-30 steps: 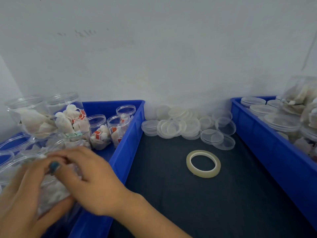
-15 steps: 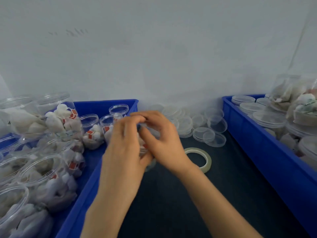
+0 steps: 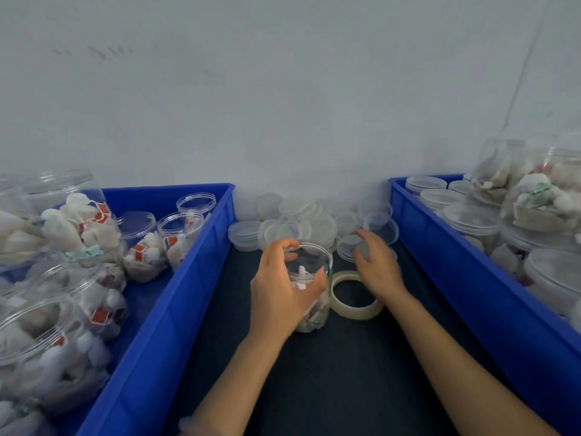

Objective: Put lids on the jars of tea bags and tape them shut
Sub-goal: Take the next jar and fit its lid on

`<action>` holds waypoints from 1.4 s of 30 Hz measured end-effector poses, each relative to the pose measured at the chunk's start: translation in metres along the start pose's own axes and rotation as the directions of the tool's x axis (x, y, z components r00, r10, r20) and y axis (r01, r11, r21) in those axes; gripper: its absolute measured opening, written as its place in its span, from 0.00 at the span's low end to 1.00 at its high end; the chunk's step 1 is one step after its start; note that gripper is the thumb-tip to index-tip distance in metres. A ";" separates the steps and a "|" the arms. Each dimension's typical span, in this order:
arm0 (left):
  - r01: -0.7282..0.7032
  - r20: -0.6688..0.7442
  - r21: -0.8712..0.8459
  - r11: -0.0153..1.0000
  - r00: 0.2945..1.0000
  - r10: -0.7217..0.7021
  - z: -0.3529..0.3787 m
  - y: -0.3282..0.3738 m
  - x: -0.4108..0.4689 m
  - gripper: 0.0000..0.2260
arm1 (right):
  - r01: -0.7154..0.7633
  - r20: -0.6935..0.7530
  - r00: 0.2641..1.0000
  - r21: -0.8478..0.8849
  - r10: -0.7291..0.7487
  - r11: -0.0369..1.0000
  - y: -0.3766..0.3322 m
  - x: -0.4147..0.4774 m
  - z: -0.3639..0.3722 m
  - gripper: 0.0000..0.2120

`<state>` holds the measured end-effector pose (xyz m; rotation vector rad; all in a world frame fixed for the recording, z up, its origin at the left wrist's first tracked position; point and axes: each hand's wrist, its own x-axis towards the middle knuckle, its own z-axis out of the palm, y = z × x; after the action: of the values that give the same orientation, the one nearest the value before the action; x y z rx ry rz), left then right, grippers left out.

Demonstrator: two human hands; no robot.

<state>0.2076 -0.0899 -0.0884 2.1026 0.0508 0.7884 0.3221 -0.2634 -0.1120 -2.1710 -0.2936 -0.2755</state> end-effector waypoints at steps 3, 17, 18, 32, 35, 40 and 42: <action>-0.053 -0.051 -0.021 0.998 0.997 0.052 0.010 -0.013 -0.012 0.29 | -0.053 0.056 0.996 -0.282 0.071 0.958 0.042 0.028 -0.010 0.25; -0.034 -0.012 -0.049 0.998 0.999 0.033 0.013 -0.017 -0.010 0.29 | -0.032 0.006 0.999 -0.211 0.034 0.977 0.059 0.013 -0.019 0.30; -0.033 -0.011 -0.044 0.998 0.999 0.033 0.013 -0.017 -0.010 0.29 | -0.031 0.004 0.999 -0.216 0.033 0.976 0.059 0.013 -0.018 0.31; -0.047 0.039 -0.061 0.997 0.998 0.050 0.011 -0.021 -0.014 0.30 | 0.081 -0.232 0.965 -0.172 -0.121 0.982 0.037 0.009 -0.030 0.07; -0.047 0.043 -0.058 0.997 0.998 0.049 0.011 -0.021 -0.014 0.30 | -0.014 -0.283 0.959 0.073 0.034 0.997 0.024 0.012 -0.030 0.10; -0.059 0.040 -0.080 0.995 0.997 0.063 0.013 -0.022 -0.013 0.33 | 0.046 -0.434 0.897 0.282 0.085 0.958 -0.027 0.018 -0.044 0.08; -0.060 0.041 -0.089 0.994 0.997 0.064 0.012 -0.020 -0.013 0.36 | 0.000 -0.339 0.920 0.503 0.197 0.864 -0.058 0.019 -0.053 0.13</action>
<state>0.2084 -0.0899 -0.1148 2.0456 -0.0714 0.7679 0.3177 -0.2714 -0.0317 -1.5735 -0.0185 -0.4969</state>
